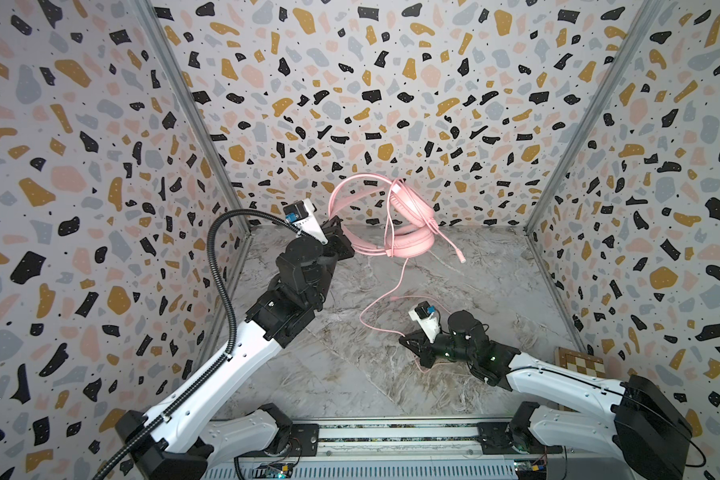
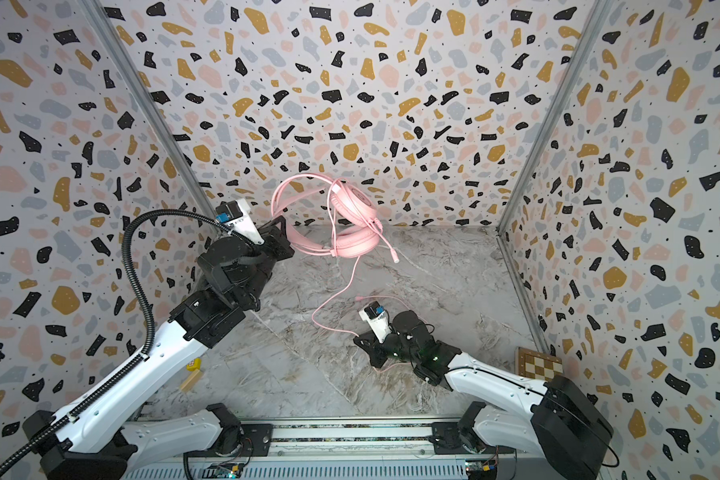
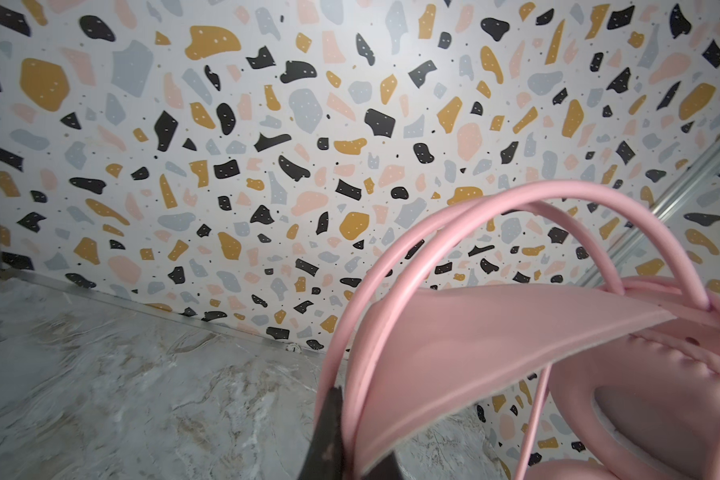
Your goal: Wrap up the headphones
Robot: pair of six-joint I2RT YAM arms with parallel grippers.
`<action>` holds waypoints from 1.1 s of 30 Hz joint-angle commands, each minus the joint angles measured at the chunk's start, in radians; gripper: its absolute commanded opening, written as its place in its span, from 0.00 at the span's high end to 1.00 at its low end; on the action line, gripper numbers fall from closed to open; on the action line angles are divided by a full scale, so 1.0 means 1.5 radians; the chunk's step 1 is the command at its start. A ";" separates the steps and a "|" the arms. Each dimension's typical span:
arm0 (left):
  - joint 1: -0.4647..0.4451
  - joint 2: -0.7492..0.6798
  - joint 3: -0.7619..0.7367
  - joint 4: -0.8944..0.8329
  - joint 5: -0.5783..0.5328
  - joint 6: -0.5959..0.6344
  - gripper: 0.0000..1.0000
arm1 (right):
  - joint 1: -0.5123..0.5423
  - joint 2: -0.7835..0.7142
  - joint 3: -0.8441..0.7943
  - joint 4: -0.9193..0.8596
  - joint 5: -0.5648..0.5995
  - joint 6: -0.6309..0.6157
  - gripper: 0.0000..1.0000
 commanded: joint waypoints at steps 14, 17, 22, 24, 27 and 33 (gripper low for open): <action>0.004 0.069 0.026 -0.053 -0.202 -0.191 1.00 | 0.097 -0.085 0.141 -0.191 0.126 -0.029 1.00; 0.003 0.085 0.029 -0.058 -0.187 -0.181 1.00 | 0.102 -0.115 0.159 -0.224 0.143 -0.037 1.00; 0.004 0.092 0.016 -0.073 -0.207 -0.157 1.00 | 0.103 -0.156 0.200 -0.275 0.172 -0.056 1.00; 0.003 0.093 0.000 -0.071 -0.210 -0.142 1.00 | 0.103 -0.167 0.220 -0.294 0.185 -0.066 1.00; 0.004 0.096 -0.020 -0.074 -0.203 -0.127 1.00 | 0.103 -0.178 0.241 -0.307 0.198 -0.075 1.00; 0.002 0.103 -0.061 -0.073 -0.170 -0.097 1.00 | 0.103 -0.184 0.277 -0.321 0.226 -0.097 1.00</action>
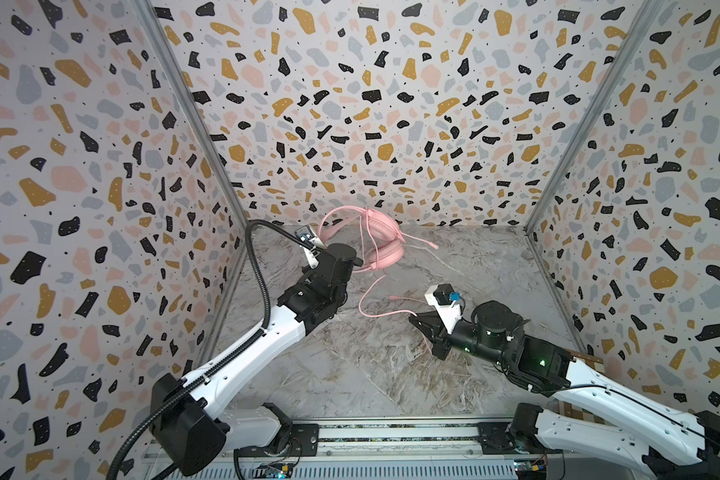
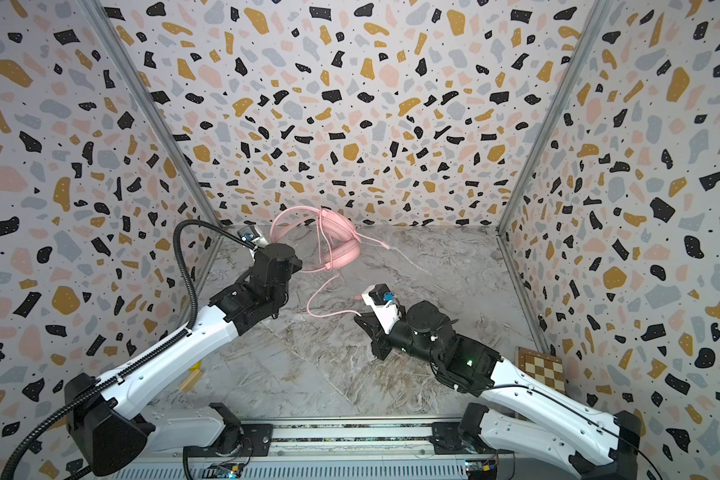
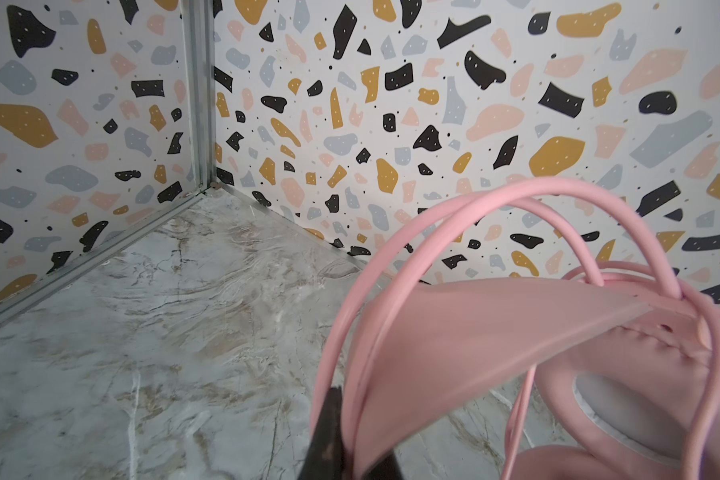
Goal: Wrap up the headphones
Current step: 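Lift the cable up around the headset with the right gripper while the left holds it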
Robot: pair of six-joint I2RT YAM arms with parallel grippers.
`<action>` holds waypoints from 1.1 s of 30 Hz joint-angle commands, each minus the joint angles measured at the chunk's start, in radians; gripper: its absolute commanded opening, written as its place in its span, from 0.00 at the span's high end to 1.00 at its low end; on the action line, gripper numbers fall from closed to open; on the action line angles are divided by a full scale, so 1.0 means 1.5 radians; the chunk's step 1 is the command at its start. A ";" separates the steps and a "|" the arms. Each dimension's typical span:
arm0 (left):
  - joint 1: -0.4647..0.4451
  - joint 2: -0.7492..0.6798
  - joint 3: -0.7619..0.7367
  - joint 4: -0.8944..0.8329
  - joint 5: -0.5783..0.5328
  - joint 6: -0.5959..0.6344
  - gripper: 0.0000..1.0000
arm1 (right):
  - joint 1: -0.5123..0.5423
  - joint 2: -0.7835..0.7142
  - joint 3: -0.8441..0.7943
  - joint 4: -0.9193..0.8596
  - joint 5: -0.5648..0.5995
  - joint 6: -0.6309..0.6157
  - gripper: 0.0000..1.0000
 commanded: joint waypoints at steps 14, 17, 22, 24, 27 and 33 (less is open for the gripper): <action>-0.042 0.001 -0.061 0.093 0.094 0.149 1.00 | -0.003 0.011 0.088 -0.030 0.091 -0.083 1.00; -0.047 -0.009 -0.078 0.110 0.145 0.186 1.00 | -0.014 0.016 0.099 -0.028 0.094 -0.094 1.00; -0.053 -0.021 -0.095 0.116 0.202 0.228 1.00 | -0.046 0.017 0.108 -0.015 0.081 -0.107 1.00; -0.055 -0.027 -0.103 0.120 0.221 0.242 1.00 | -0.063 0.017 0.111 -0.013 0.070 -0.110 1.00; -0.057 -0.039 -0.119 0.131 0.248 0.261 1.00 | -0.088 0.015 0.113 -0.009 0.061 -0.113 1.00; -0.057 -0.057 -0.148 0.138 0.319 0.290 1.00 | -0.149 0.026 0.112 0.011 0.041 -0.125 1.00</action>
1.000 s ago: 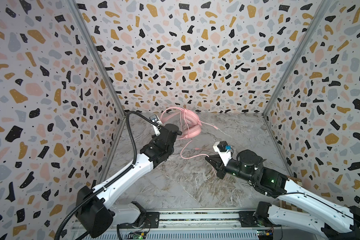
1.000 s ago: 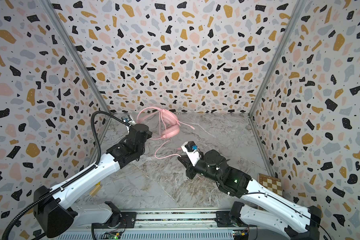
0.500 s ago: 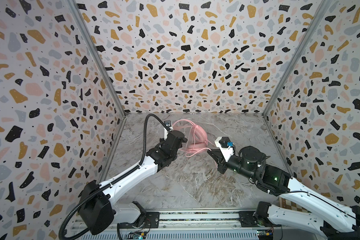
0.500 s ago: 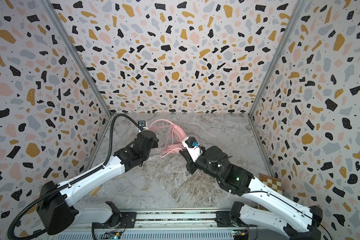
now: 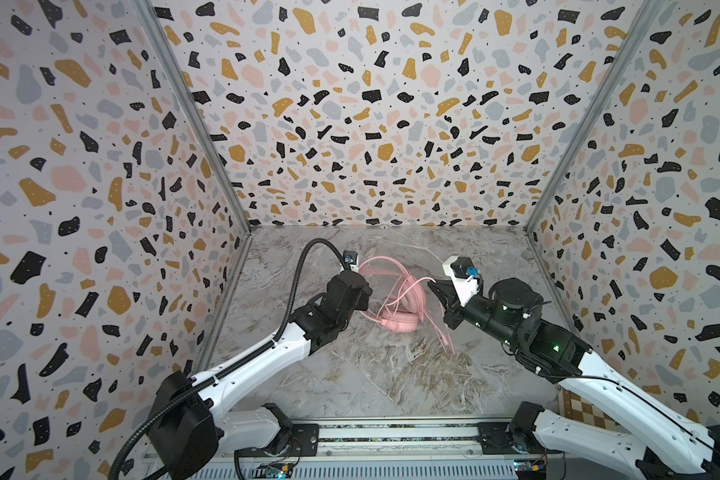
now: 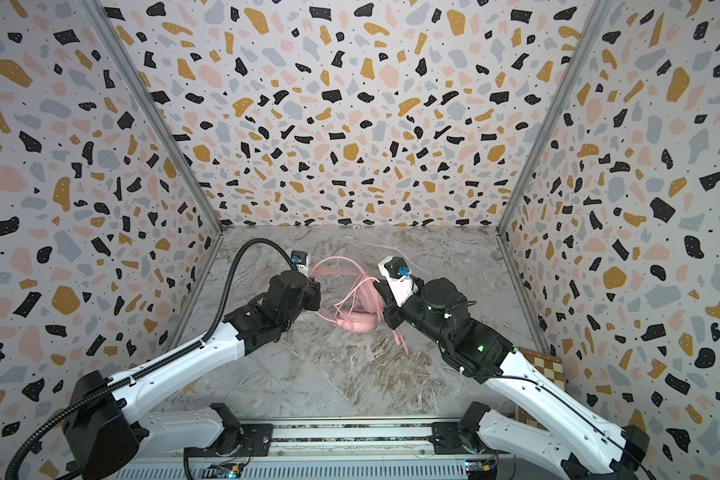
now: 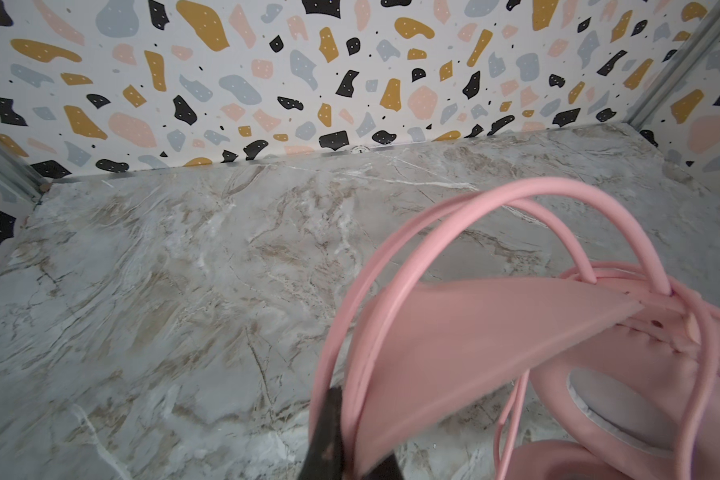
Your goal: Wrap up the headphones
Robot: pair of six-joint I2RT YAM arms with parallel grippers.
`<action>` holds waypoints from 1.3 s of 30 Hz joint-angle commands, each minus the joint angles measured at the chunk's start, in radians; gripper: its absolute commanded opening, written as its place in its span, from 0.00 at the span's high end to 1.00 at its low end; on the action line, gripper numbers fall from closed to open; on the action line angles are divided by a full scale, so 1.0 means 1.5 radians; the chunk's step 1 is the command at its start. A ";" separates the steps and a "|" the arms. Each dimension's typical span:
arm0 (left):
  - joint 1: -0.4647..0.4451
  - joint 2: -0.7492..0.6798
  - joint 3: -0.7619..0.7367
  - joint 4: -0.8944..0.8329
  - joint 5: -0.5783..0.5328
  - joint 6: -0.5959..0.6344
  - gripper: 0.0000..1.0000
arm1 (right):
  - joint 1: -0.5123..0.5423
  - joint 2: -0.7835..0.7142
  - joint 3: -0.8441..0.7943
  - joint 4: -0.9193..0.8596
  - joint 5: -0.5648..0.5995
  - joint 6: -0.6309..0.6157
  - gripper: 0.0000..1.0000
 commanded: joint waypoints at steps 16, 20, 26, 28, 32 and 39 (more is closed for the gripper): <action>-0.003 -0.170 -0.097 0.101 0.238 0.047 1.00 | -0.120 0.022 -0.009 0.075 -0.062 -0.009 1.00; -0.003 -0.202 -0.121 0.120 0.259 0.029 1.00 | -0.144 0.025 -0.021 0.080 -0.072 0.000 1.00; -0.003 -0.249 -0.134 0.135 0.268 0.010 1.00 | -0.183 0.033 -0.047 0.084 -0.081 0.027 1.00; -0.003 -0.260 -0.136 0.139 0.259 0.008 1.00 | -0.195 0.036 -0.063 0.090 -0.086 0.039 1.00; -0.003 -0.269 -0.142 0.170 0.252 -0.033 1.00 | -0.215 0.048 -0.113 0.116 -0.111 0.070 1.00; -0.003 -0.268 -0.164 0.240 0.256 -0.087 1.00 | -0.218 0.045 -0.208 0.196 -0.197 0.132 1.00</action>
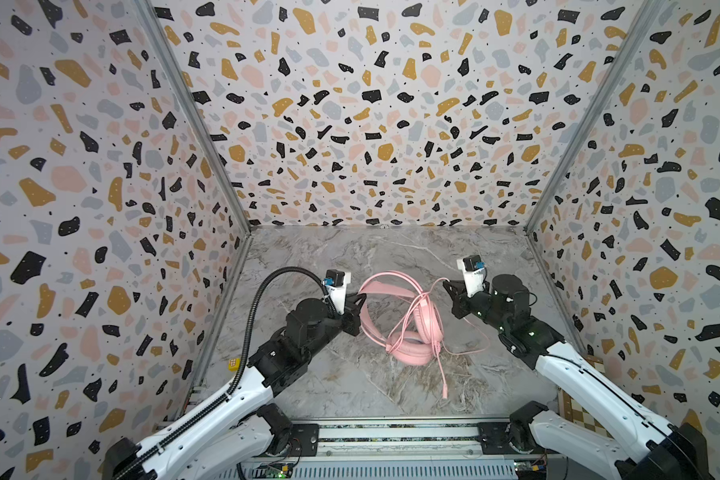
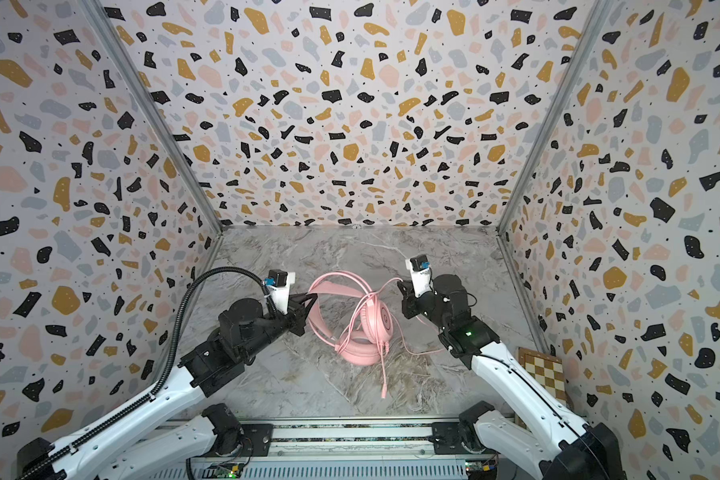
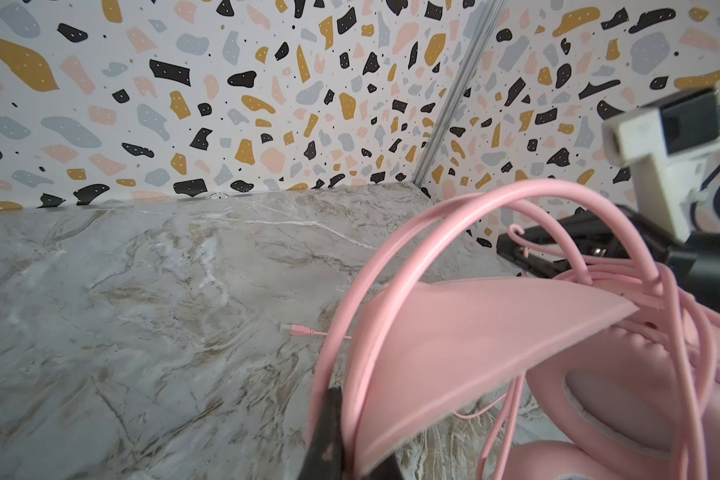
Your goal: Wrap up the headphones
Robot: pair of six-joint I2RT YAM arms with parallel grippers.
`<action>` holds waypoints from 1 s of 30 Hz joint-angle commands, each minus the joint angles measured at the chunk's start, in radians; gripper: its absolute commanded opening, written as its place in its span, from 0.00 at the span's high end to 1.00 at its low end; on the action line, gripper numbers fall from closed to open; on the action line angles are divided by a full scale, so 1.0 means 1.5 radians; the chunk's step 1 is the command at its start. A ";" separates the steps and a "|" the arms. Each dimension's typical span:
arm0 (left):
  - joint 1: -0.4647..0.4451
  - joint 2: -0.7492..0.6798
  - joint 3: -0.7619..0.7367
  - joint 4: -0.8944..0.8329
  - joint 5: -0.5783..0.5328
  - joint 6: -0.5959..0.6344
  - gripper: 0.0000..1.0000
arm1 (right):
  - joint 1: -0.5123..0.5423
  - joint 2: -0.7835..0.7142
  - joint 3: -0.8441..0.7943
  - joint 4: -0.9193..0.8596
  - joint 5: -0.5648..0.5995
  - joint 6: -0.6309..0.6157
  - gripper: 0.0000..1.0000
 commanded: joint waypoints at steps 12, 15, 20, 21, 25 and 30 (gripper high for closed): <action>-0.002 -0.033 -0.002 0.104 -0.053 -0.120 1.00 | 0.007 -0.016 -0.120 0.211 -0.105 0.077 1.00; -0.002 -0.032 -0.026 0.126 -0.059 -0.147 1.00 | 0.015 -0.030 -0.149 0.231 -0.100 0.061 1.00; -0.002 -0.026 -0.023 0.127 -0.081 -0.168 1.00 | 0.016 -0.054 -0.194 0.285 -0.111 0.066 1.00; -0.002 -0.028 -0.024 0.137 -0.083 -0.176 1.00 | 0.017 -0.057 -0.206 0.304 -0.116 0.067 0.99; -0.002 -0.034 -0.037 0.171 -0.095 -0.206 1.00 | 0.019 -0.051 -0.243 0.372 -0.145 0.079 0.94; -0.002 -0.029 -0.050 0.182 -0.109 -0.218 1.00 | 0.033 -0.037 -0.258 0.414 -0.178 0.084 0.88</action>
